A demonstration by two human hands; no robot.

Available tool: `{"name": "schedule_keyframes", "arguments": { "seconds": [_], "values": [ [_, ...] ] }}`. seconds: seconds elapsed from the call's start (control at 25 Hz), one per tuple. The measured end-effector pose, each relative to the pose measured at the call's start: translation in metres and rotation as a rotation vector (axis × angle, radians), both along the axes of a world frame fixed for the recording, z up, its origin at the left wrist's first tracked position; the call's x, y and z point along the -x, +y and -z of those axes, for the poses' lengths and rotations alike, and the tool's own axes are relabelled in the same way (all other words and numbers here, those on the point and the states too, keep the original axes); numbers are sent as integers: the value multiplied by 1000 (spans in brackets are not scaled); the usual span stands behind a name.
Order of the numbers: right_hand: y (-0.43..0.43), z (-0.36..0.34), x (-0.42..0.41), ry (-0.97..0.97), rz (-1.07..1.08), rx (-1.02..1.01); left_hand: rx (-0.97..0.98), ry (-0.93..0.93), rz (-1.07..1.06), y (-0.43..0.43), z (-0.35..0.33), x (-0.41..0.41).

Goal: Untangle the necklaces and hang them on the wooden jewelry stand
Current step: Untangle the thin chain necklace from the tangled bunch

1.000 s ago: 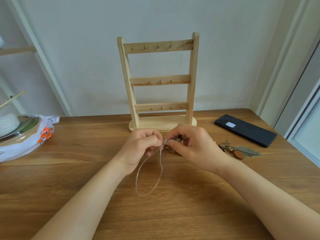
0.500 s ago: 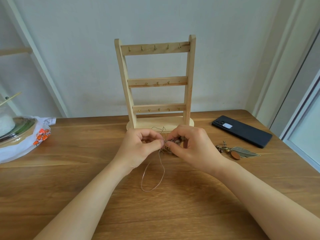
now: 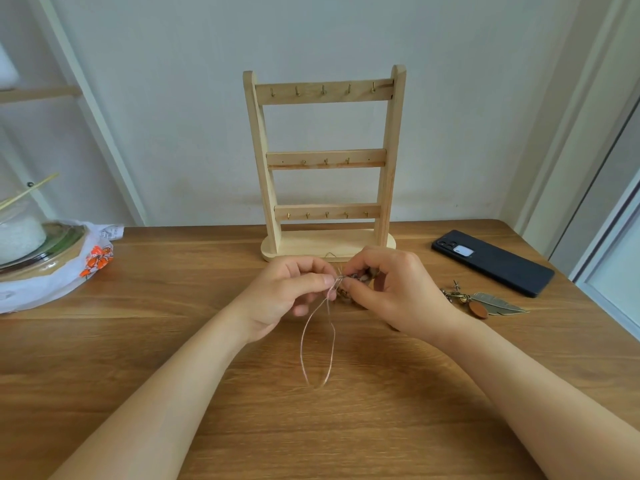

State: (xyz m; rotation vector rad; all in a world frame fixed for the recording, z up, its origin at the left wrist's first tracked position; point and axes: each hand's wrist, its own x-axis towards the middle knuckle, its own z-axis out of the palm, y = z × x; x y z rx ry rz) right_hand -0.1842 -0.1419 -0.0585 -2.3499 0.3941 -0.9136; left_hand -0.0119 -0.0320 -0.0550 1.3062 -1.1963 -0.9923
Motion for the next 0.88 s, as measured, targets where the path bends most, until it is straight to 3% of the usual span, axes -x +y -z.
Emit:
{"name": "schedule_keyframes", "arguments": {
  "seconds": [0.24,0.56,0.76,0.88],
  "values": [
    [0,3,-1,-11,35,2,19,-65,-133,0,0,6],
    [1,11,-5,26,39,176,59,-69,-242,-4,-1,14],
    [-9,8,-2,80,84,139,-68,-241,-164,-3,-1,3],
    [-15,2,3,30,140,65,-81,-196,-174,-2,1,-4]
  ]
}}
